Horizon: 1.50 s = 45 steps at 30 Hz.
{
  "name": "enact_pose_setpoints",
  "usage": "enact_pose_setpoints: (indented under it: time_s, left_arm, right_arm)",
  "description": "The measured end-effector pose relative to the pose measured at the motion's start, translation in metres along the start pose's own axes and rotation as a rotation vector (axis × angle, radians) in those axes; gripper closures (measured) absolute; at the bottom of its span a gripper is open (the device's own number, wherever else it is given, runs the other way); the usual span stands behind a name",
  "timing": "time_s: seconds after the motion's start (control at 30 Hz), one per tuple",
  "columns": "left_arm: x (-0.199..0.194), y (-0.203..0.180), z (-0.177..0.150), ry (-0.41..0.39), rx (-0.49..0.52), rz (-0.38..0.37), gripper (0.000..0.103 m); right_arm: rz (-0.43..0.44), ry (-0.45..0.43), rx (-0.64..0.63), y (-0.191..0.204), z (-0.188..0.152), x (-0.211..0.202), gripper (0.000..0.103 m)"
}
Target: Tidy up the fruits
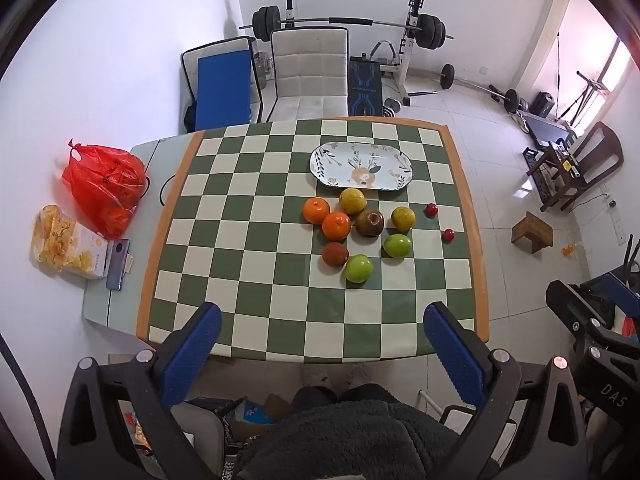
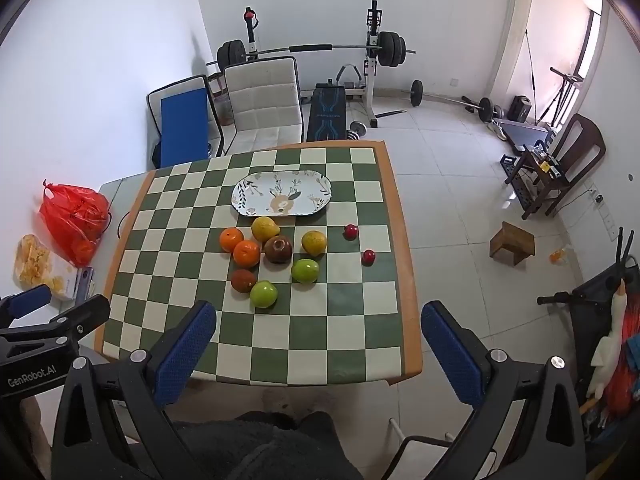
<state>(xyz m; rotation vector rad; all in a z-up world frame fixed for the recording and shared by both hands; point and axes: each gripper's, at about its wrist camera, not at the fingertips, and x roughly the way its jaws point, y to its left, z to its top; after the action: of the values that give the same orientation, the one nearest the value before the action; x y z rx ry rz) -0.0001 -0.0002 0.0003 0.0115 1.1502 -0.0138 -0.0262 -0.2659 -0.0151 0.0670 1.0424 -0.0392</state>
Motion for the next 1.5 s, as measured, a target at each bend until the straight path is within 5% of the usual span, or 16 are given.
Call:
enact_pose_setpoints:
  time_s: [1.5]
  left_arm:
    - [-0.011,0.002,0.004,-0.014,-0.011,-0.002,0.0]
  right_arm:
    - [0.008,-0.003,0.002,0.004,0.003,-0.009,0.0]
